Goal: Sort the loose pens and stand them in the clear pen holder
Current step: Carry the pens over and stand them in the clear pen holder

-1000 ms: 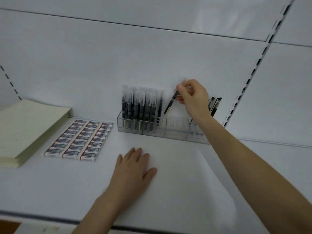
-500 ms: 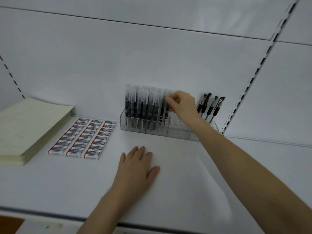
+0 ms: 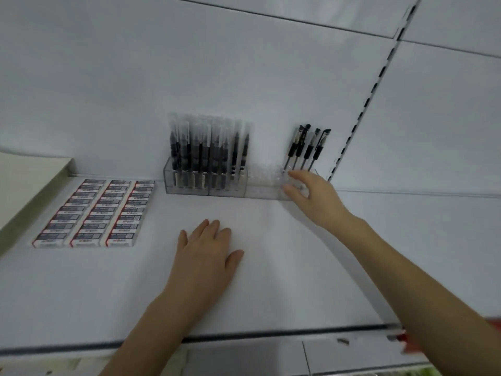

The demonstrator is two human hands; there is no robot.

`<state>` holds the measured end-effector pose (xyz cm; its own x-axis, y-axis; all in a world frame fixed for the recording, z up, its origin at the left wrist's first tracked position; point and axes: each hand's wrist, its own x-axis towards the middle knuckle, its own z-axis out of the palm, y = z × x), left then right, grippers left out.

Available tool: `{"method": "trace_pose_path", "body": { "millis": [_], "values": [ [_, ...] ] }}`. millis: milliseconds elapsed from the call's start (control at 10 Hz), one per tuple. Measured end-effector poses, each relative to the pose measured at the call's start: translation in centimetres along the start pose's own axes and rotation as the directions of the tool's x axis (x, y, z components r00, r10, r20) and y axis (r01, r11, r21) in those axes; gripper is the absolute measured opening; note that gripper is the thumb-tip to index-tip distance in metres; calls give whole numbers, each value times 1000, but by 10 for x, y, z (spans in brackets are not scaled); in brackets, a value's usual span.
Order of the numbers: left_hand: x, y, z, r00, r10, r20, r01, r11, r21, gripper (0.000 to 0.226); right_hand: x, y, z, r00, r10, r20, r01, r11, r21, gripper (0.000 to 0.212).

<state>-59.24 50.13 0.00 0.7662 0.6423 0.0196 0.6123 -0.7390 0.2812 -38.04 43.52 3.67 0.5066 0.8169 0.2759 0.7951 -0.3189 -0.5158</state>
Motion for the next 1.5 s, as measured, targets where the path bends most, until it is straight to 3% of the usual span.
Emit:
{"method": "trace_pose_path", "body": {
  "millis": [100, 200, 500, 900, 1200, 1500],
  "values": [
    [-3, 14, -1, 978, 184, -95, -179, 982, 58, 51, -31, 28, -21, 994, 109, 8, -107, 988, -112, 47],
    [-9, 38, 8, 950, 275, -149, -266, 961, 74, 50, -65, 57, -49, 972, 229, -42, -233, 958, -166, 48],
    [-37, 163, 43, 840, 518, -161, -519, 854, 39, 49, -187, 164, -166, 855, 454, -250, -507, 833, -223, 45],
    [-69, 418, 115, 658, 734, -168, -749, 661, -47, 47, -366, 287, -309, 730, 563, -387, -667, 711, -222, 46],
    [-69, 550, 171, 460, 871, -171, -883, 469, 16, 47, -453, 372, -364, 546, 682, -487, -815, 566, -122, 42],
    [-16, 700, 231, 403, 905, -135, -914, 404, -21, 33, -474, 498, -433, 475, 722, -503, -864, 491, -111, 44]
  ]
}}
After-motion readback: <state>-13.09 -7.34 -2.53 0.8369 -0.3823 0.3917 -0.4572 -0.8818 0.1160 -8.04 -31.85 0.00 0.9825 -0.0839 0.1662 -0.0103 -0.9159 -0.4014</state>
